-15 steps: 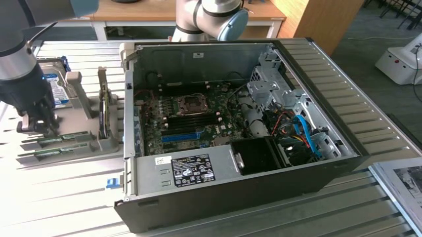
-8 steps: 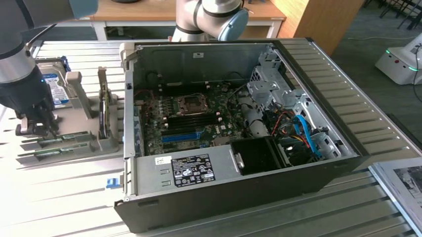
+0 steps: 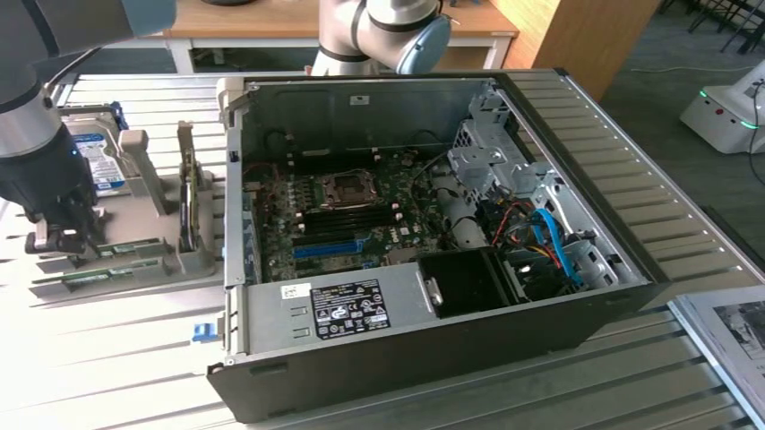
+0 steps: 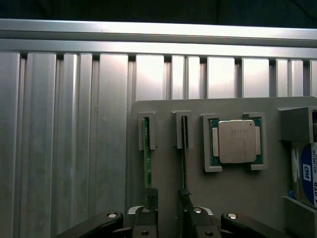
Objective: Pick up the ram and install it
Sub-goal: 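Pick up the ram and move it above insertion slot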
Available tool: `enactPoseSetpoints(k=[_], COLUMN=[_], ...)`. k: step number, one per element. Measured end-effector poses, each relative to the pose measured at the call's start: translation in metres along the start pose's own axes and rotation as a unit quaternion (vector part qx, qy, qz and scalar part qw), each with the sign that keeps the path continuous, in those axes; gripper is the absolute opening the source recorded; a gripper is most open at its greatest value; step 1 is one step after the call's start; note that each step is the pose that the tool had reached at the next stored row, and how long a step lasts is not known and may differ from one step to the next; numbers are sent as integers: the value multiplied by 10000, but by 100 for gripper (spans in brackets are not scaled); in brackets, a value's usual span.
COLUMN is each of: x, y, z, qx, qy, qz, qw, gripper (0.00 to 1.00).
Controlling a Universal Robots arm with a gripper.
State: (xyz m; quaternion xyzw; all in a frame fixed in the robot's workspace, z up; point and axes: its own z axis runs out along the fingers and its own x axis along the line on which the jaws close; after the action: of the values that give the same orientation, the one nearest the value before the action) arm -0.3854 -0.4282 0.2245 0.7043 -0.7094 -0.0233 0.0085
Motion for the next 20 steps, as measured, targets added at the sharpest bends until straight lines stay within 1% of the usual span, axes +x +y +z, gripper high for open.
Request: enactPoseSetpoints(k=[10,20], x=[101,108], y=[0,-1], z=[-2,10], qx=[0,2], qy=[3,2], qz=[2,2], qw=[10000,10000], gripper=[29,29])
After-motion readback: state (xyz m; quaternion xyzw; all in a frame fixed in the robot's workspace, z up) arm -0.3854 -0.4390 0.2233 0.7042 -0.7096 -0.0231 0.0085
